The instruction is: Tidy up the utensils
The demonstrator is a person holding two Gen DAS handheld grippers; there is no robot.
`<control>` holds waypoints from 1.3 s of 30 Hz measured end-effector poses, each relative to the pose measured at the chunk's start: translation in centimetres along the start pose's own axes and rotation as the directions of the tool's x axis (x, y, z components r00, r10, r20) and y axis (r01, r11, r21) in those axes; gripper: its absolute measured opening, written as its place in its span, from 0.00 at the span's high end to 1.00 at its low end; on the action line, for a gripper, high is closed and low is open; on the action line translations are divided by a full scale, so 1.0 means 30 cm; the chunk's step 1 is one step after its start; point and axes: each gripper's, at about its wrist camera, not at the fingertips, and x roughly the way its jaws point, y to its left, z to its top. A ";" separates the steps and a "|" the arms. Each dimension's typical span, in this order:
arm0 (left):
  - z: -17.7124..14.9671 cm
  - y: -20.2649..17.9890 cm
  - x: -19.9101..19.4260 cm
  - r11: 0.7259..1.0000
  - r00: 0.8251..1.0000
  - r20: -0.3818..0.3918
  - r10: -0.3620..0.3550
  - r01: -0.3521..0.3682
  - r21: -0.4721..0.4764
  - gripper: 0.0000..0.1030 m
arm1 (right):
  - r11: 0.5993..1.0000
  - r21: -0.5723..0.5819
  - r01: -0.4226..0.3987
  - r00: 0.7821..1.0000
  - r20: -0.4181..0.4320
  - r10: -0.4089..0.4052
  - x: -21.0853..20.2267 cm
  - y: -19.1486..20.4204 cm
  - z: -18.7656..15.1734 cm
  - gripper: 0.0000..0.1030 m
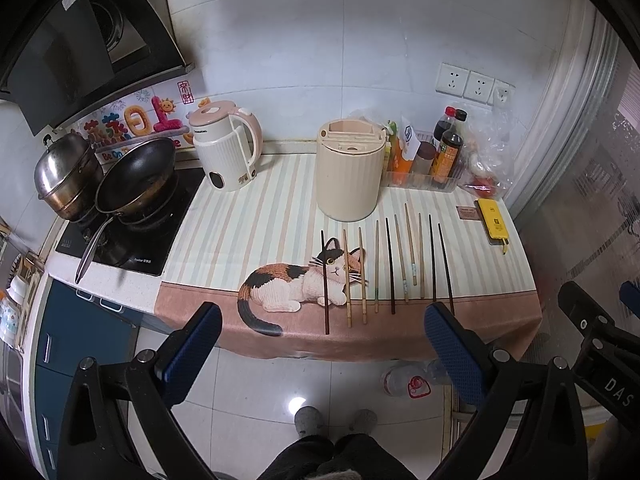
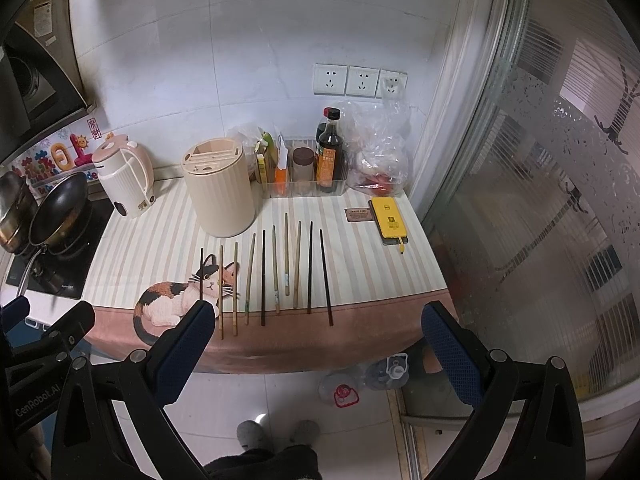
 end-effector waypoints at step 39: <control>0.152 -0.031 0.516 0.984 0.984 -0.013 0.180 -0.180 -0.008 0.00 | 1.000 -0.003 -0.024 0.993 -0.114 0.023 0.520 -0.055 0.078 0.16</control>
